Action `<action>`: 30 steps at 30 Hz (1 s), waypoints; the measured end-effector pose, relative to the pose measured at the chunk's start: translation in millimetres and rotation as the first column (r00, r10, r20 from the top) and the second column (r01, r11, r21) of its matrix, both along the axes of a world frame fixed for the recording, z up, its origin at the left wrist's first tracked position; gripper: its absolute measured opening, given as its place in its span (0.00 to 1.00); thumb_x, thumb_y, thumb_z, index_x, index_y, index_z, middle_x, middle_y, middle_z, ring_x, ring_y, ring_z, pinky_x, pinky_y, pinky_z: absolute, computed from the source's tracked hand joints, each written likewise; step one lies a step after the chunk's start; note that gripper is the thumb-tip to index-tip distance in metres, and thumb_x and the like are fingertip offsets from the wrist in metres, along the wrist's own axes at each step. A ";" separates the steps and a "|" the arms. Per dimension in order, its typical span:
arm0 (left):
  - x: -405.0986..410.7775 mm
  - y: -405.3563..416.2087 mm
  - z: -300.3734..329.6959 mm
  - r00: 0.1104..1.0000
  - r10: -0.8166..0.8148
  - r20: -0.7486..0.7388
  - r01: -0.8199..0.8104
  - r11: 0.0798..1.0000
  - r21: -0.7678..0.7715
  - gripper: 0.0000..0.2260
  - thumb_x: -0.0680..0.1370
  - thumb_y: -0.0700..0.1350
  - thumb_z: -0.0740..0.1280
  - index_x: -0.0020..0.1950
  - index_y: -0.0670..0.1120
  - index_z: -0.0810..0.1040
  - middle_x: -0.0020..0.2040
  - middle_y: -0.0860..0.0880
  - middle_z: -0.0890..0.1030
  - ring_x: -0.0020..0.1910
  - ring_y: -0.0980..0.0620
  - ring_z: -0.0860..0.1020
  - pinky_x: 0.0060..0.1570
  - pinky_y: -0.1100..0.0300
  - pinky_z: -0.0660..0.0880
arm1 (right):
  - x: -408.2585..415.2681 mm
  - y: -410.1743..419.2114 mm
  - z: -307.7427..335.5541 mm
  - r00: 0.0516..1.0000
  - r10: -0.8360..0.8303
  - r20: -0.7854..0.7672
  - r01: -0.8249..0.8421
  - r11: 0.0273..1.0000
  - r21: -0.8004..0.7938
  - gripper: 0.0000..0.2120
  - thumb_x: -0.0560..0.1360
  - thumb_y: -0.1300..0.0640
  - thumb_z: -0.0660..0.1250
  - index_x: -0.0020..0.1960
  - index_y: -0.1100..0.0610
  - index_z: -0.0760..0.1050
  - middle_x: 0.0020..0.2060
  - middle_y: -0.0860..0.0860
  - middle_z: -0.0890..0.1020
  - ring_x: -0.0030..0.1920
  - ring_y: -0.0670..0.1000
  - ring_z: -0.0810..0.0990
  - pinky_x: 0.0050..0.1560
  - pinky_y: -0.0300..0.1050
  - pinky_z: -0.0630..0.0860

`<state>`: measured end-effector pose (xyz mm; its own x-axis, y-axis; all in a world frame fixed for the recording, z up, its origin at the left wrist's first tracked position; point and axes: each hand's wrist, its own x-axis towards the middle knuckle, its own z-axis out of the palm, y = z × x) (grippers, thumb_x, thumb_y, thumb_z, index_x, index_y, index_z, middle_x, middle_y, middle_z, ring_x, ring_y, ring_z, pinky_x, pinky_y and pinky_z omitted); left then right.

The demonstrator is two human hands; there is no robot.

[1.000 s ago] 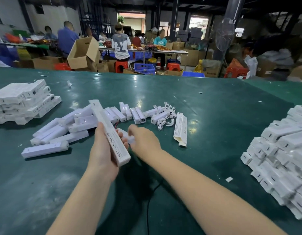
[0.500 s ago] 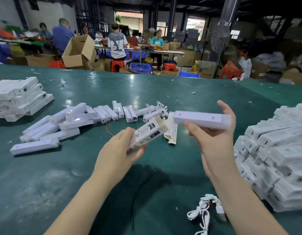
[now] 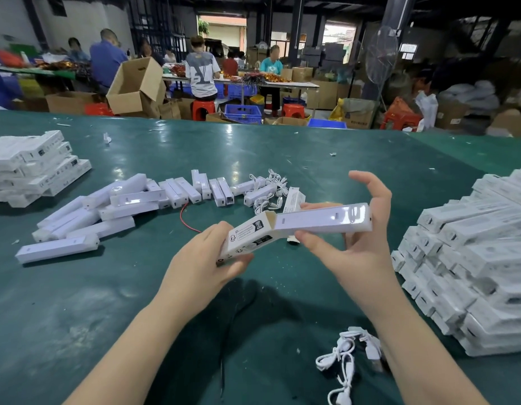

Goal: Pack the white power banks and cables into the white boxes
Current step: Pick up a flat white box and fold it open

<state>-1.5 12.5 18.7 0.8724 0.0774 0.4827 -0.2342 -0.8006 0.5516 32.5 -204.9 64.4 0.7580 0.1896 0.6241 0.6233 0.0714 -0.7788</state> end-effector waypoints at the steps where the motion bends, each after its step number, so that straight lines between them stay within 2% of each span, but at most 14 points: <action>1: 0.0 -0.2 -0.6 1.000 -0.003 -0.028 0.003 1.000 -0.008 0.10 0.73 0.58 0.65 0.47 0.56 0.67 0.42 0.59 0.75 0.42 0.58 0.73 0.38 0.58 0.72 | 0.3 -1.7 0.5 1.000 0.007 -0.005 -0.007 1.000 -0.005 0.40 0.67 0.59 0.78 0.68 0.38 0.60 0.50 0.54 0.84 0.58 0.55 0.81 0.62 0.43 0.74; 3: 0.1 -1.6 -1.8 0.997 -0.018 -0.080 0.016 1.000 -0.025 0.11 0.73 0.59 0.65 0.45 0.56 0.66 0.41 0.59 0.75 0.40 0.57 0.73 0.36 0.58 0.71 | 0.6 -4.0 1.2 1.000 0.009 0.000 -0.009 1.000 -0.007 0.42 0.67 0.61 0.78 0.70 0.37 0.59 0.53 0.50 0.82 0.57 0.56 0.81 0.62 0.43 0.74; 4: 0.1 -2.3 -2.1 0.995 -0.029 -0.098 0.026 0.999 -0.031 0.12 0.72 0.60 0.64 0.44 0.55 0.65 0.40 0.59 0.75 0.39 0.57 0.73 0.35 0.59 0.70 | 0.8 -4.8 1.1 1.000 0.000 0.015 0.000 1.000 -0.008 0.43 0.67 0.62 0.78 0.70 0.37 0.59 0.54 0.45 0.80 0.56 0.56 0.81 0.61 0.41 0.75; 6: -0.6 -3.5 -2.3 0.991 -0.044 -0.126 0.039 0.998 -0.041 0.14 0.71 0.63 0.62 0.44 0.54 0.65 0.39 0.59 0.75 0.37 0.56 0.73 0.34 0.58 0.70 | 1.1 -5.4 0.9 0.999 -0.008 0.038 0.008 1.000 -0.006 0.41 0.67 0.63 0.78 0.69 0.37 0.60 0.49 0.38 0.76 0.52 0.56 0.80 0.57 0.38 0.76; 10: -2.2 -4.9 -1.2 0.989 -0.052 -0.138 0.050 0.999 -0.020 0.19 0.67 0.68 0.59 0.43 0.53 0.66 0.38 0.59 0.76 0.35 0.55 0.73 0.36 0.56 0.73 | 2.1 -6.4 0.4 1.000 0.021 -0.001 -0.021 1.000 0.005 0.34 0.69 0.62 0.75 0.65 0.40 0.63 0.41 0.38 0.74 0.44 0.46 0.79 0.50 0.36 0.76; 13: -2.6 -6.6 -0.6 0.990 -0.067 -0.121 0.068 0.998 0.004 0.20 0.66 0.69 0.58 0.40 0.53 0.65 0.38 0.61 0.75 0.34 0.53 0.72 0.34 0.57 0.71 | 4.1 -7.8 -0.4 0.995 0.068 -0.070 -0.068 0.998 -0.002 0.28 0.70 0.62 0.73 0.60 0.42 0.63 0.38 0.36 0.75 0.43 0.43 0.78 0.50 0.34 0.75; 15: -3.0 -7.7 -1.1 0.990 -0.075 -0.118 0.074 0.997 -0.008 0.20 0.66 0.69 0.58 0.39 0.52 0.65 0.37 0.60 0.75 0.33 0.52 0.71 0.33 0.57 0.70 | 5.3 -9.3 -0.1 0.991 0.083 -0.106 -0.084 0.996 -0.006 0.27 0.72 0.65 0.72 0.60 0.43 0.64 0.37 0.36 0.75 0.43 0.42 0.77 0.48 0.34 0.75; 17: -3.6 -9.0 -1.6 0.990 -0.073 -0.118 0.073 0.997 -0.004 0.20 0.66 0.68 0.58 0.39 0.52 0.65 0.38 0.59 0.75 0.34 0.52 0.72 0.33 0.58 0.70 | 5.9 -10.7 -0.3 0.991 0.065 -0.113 -0.071 0.996 -0.053 0.26 0.74 0.67 0.71 0.59 0.42 0.64 0.37 0.35 0.75 0.45 0.42 0.78 0.48 0.37 0.76; 20: -4.4 -11.2 -1.2 0.989 -0.081 -0.120 0.081 0.997 -0.003 0.20 0.67 0.68 0.57 0.39 0.51 0.67 0.35 0.57 0.76 0.33 0.51 0.71 0.33 0.55 0.71 | 2.7 -9.2 0.0 0.993 0.060 -0.099 -0.077 0.981 -0.177 0.22 0.75 0.57 0.71 0.61 0.38 0.67 0.43 0.36 0.77 0.53 0.45 0.79 0.57 0.42 0.74; 23: -4.6 -12.9 -0.5 0.990 -0.092 -0.110 0.089 0.996 -0.032 0.20 0.68 0.67 0.58 0.39 0.51 0.68 0.33 0.54 0.75 0.32 0.51 0.71 0.34 0.52 0.72 | -2.0 -1.3 -1.7 0.998 0.020 -0.052 -0.037 0.933 -0.357 0.15 0.76 0.46 0.63 0.62 0.35 0.73 0.55 0.34 0.77 0.64 0.40 0.72 0.62 0.35 0.67; 25: -3.8 -12.3 0.7 0.992 -0.080 -0.100 0.076 0.996 -0.047 0.19 0.68 0.67 0.58 0.39 0.51 0.69 0.34 0.55 0.77 0.32 0.52 0.72 0.34 0.53 0.73 | -4.9 3.9 -2.7 0.996 0.016 -0.085 -0.044 0.942 -0.332 0.14 0.77 0.44 0.61 0.62 0.34 0.71 0.59 0.36 0.77 0.67 0.40 0.70 0.62 0.36 0.67; 27: -2.9 -12.2 1.1 0.992 -0.063 -0.111 0.057 0.996 -0.062 0.19 0.67 0.67 0.57 0.40 0.52 0.70 0.35 0.57 0.77 0.33 0.53 0.74 0.35 0.54 0.73 | -5.1 3.2 -3.0 0.996 0.009 -0.094 -0.029 0.978 -0.209 0.12 0.77 0.45 0.62 0.60 0.39 0.70 0.58 0.40 0.78 0.67 0.43 0.72 0.63 0.39 0.69; 28: -2.8 -12.0 1.0 0.992 -0.060 -0.113 0.053 0.997 -0.063 0.19 0.67 0.67 0.58 0.40 0.52 0.70 0.34 0.57 0.78 0.33 0.54 0.74 0.35 0.54 0.73 | -5.3 2.8 -2.1 0.998 -0.007 -0.059 -0.004 0.980 -0.198 0.10 0.77 0.45 0.61 0.57 0.42 0.72 0.58 0.41 0.78 0.66 0.44 0.72 0.64 0.39 0.68; 30: -3.7 -12.3 0.6 0.992 -0.061 -0.112 0.056 0.997 -0.046 0.19 0.67 0.67 0.58 0.40 0.52 0.70 0.34 0.56 0.77 0.33 0.54 0.74 0.35 0.55 0.73 | -5.2 4.4 -1.6 1.000 -0.018 -0.015 0.013 0.952 -0.306 0.09 0.76 0.43 0.59 0.52 0.40 0.76 0.58 0.40 0.76 0.67 0.44 0.70 0.64 0.33 0.64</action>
<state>-5.2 0.2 19.3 0.9247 0.0426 0.3782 -0.2144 -0.7627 0.6102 27.3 -200.5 62.8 0.7723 0.3577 0.5249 0.6089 -0.1816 -0.7722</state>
